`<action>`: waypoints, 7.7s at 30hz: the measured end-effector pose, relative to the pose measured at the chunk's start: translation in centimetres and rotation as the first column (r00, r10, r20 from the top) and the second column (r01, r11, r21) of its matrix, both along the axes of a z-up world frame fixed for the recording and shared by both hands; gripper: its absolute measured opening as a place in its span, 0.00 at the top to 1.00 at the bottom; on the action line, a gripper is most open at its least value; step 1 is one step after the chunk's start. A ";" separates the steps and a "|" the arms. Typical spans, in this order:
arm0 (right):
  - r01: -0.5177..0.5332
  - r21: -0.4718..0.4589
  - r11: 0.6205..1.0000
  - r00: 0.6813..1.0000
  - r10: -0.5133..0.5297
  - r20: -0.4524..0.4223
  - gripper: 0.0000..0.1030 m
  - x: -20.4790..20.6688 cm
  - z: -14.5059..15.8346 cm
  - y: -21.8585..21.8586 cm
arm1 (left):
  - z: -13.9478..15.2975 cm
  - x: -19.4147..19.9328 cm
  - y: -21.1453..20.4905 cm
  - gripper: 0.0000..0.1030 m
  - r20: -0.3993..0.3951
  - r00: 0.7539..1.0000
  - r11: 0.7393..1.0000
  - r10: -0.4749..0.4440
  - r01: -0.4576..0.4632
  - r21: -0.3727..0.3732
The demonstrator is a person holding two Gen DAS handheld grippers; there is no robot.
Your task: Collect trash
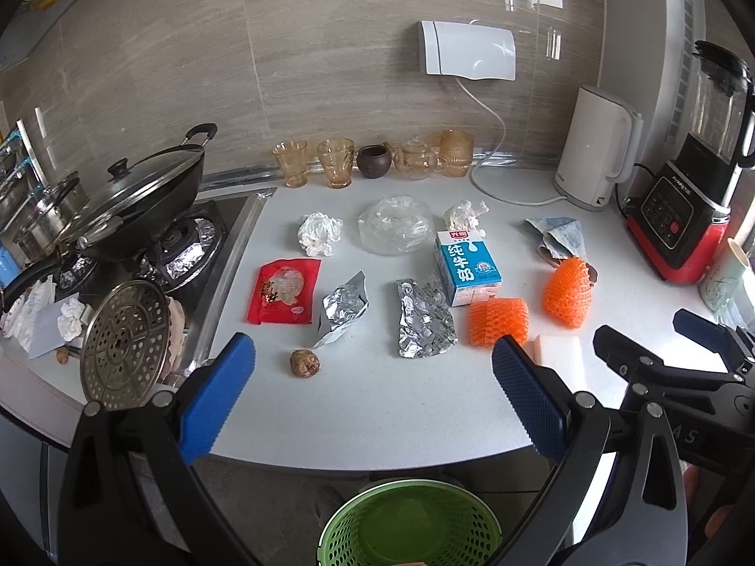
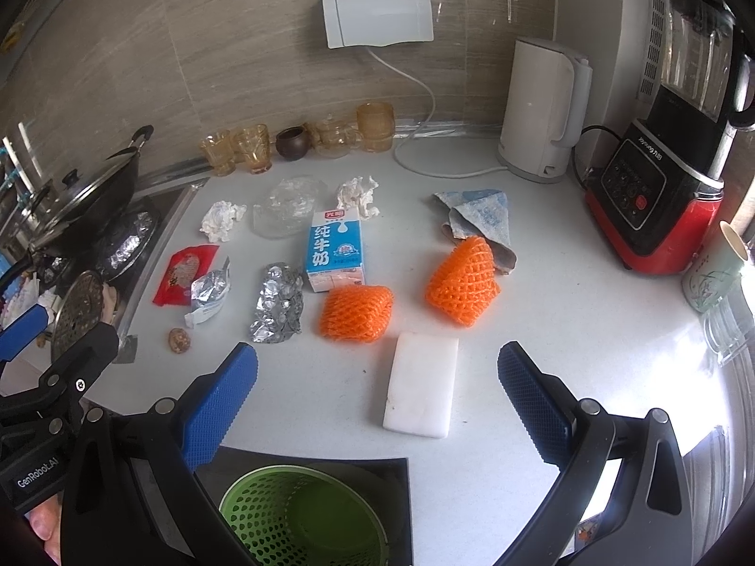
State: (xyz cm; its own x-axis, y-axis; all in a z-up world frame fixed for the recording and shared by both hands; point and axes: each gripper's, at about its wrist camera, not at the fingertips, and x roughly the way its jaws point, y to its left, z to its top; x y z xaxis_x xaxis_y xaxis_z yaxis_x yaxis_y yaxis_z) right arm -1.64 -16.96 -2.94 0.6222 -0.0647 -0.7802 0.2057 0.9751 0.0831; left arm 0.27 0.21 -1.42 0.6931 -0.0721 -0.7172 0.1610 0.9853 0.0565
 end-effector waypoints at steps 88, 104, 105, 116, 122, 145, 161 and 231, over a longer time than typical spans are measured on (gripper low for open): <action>0.127 -0.035 0.991 0.972 -0.132 -0.194 0.02 21.4 -11.8 2.6 | -17.8 27.5 12.5 0.66 -0.344 0.919 0.978 -0.191 0.151 -0.141; 0.065 -0.089 0.994 0.940 -0.091 -0.329 0.11 26.0 -15.5 2.2 | -16.7 27.8 12.8 0.84 -0.304 0.935 0.981 -0.182 0.149 -0.126; 0.060 -0.089 0.994 0.938 -0.087 -0.335 0.17 26.1 -15.6 2.3 | -16.5 27.7 13.0 0.84 -0.300 0.936 0.980 -0.182 0.148 -0.132; 0.082 -0.049 0.995 0.971 -0.091 -0.222 0.35 24.0 -11.2 2.4 | -12.9 25.8 14.1 0.84 -0.221 0.951 0.971 -0.216 0.185 -0.154; 0.107 -0.045 0.993 0.987 -0.112 -0.115 0.35 16.8 -5.4 4.2 | -8.9 19.9 13.1 0.84 -0.177 0.913 0.925 -0.368 0.340 -0.168; 0.210 0.088 0.974 0.967 -0.193 -0.168 0.35 -13.7 -6.3 5.4 | -16.2 -11.5 2.9 0.74 -0.407 0.435 0.551 -0.803 0.802 -0.231; 0.084 0.130 0.988 0.987 -0.065 -0.147 0.35 -18.3 -7.1 7.1 | -17.3 -14.5 4.5 0.26 -0.382 0.626 0.716 -0.680 0.678 -0.163; -0.047 0.008 0.999 0.983 0.047 -0.180 0.13 12.9 -10.4 10.7 | -16.9 11.9 10.3 0.66 -0.272 0.895 0.934 -0.353 0.353 -0.051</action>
